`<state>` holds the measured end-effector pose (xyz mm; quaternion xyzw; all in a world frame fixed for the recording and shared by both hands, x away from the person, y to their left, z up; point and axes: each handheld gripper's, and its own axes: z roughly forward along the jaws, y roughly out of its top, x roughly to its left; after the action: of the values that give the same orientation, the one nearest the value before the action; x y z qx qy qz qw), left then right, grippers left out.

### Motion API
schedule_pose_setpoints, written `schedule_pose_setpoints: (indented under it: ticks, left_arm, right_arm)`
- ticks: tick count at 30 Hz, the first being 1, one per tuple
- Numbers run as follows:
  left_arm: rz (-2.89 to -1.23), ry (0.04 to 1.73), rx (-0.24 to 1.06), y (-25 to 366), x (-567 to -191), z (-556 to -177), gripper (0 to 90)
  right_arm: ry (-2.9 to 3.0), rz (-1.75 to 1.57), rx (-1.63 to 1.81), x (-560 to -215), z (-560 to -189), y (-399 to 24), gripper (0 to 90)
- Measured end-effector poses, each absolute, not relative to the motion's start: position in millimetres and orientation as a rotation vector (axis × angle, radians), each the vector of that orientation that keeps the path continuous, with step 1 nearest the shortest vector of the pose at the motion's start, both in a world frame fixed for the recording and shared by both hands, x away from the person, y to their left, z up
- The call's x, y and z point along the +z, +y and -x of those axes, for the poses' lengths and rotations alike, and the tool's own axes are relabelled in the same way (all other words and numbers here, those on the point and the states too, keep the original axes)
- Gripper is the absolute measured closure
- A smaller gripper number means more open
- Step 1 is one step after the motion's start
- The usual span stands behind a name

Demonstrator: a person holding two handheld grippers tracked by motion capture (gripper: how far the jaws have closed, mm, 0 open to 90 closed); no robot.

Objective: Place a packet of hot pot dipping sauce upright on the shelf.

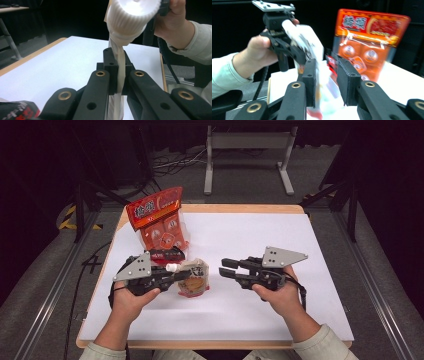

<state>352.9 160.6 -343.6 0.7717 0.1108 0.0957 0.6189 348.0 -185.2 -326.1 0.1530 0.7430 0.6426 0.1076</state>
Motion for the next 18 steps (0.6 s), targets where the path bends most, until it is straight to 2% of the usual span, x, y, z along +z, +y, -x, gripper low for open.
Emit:
schedule_pose_setpoints:
  ticks: [6,13,18]
  left_arm:
    - [-1.784,0.291,0.227,166.9,-334.0,-358.8,88.9]
    - [-1.800,0.314,0.310,175.2,-324.2,-360.9,89.0]
    - [-1.790,0.312,0.323,182.3,-320.5,-362.4,89.0]
  right_arm:
    - [2.143,-0.545,1.826,-332.8,-348.6,-217.6,70.2]
    - [2.147,-0.619,1.735,-339.2,-348.2,-242.7,70.4]
    - [2.161,-0.680,1.678,-346.4,-347.1,-257.5,69.9]
